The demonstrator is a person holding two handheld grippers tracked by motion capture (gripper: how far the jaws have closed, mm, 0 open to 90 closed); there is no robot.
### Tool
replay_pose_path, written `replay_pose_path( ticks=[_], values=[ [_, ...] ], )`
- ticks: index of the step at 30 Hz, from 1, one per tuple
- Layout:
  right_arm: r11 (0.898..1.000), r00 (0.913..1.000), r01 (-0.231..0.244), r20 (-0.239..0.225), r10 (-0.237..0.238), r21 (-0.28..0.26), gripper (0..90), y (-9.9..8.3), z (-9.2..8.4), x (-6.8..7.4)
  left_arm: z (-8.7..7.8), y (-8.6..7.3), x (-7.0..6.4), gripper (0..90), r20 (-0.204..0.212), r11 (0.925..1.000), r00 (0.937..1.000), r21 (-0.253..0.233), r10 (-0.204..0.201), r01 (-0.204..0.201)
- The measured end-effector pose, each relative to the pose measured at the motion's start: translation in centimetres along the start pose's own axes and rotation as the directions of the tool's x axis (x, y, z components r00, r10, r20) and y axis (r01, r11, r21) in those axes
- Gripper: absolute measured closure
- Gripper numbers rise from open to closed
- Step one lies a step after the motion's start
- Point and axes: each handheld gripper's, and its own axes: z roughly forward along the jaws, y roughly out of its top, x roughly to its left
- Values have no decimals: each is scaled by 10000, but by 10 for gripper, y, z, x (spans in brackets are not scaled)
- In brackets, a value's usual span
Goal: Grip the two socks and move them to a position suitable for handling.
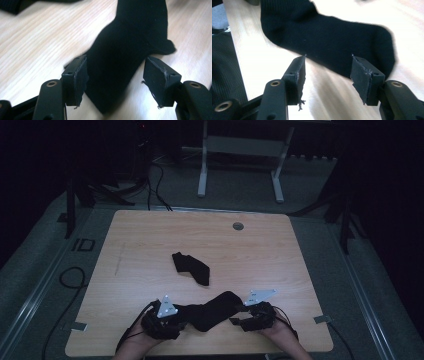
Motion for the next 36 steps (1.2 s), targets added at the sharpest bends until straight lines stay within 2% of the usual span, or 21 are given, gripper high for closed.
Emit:
replay_pose_path(
  ticks=[3,4,6,7,8,10,11,13,15,18,21,24,28,36],
  values=[
    [9995,9998,-83,198,90,-320,513,7,-9,-7,-11,-5,3,372,170,9998,9997,-107,-180,182],
    [9991,9995,-92,300,104,-408,613,9,-10,-9,-13,-6,4,403,234,9995,9995,-259,-194,200],
    [9977,9986,34,524,2,-683,694,15,-14,-11,-16,-6,5,414,331,9990,9990,-320,-287,298],
    [9972,9976,176,688,-125,-733,773,18,-14,-12,-16,-5,6,450,324,9988,9990,-352,-322,334],
    [9967,9952,293,949,-221,-752,807,21,-14,-12,-15,-4,7,493,392,9981,9982,-402,-455,470],
    [9965,9933,319,1128,-230,-777,897,27,-10,-16,-10,-2,9,516,412,9972,9973,-422,-603,621],
    [9967,9920,372,1229,-280,-726,898,29,-7,-17,-10,-2,9,539,412,9972,9973,-422,-603,621],
    [9980,9905,433,1323,-367,-471,899,33,2,-21,0,2,12,604,623,9968,9956,-362,-693,717],
    [9985,9893,493,1387,-453,-255,899,34,12,-24,8,4,13,623,659,9977,9958,-208,-634,649],
    [9983,9885,584,1394,-588,69,898,33,24,-27,16,4,19,721,671,9946,9929,-245,-986,1005],
    [9977,9880,611,1406,-644,280,898,31,32,-29,22,3,24,797,753,9929,9904,-183,-1157,1174],
    [9976,9879,535,1432,-591,430,898,27,37,-31,29,1,27,802,655,9940,9918,70,-1096,1093],
    [9974,9871,474,1501,-550,537,898,22,39,-33,31,0,31,824,626,9920,9901,-18,-1256,1260],
    [9993,9885,89,1504,-141,357,897,10,28,-38,35,5,36,823,785,9934,9903,100,-1145,1140]
  ],
)
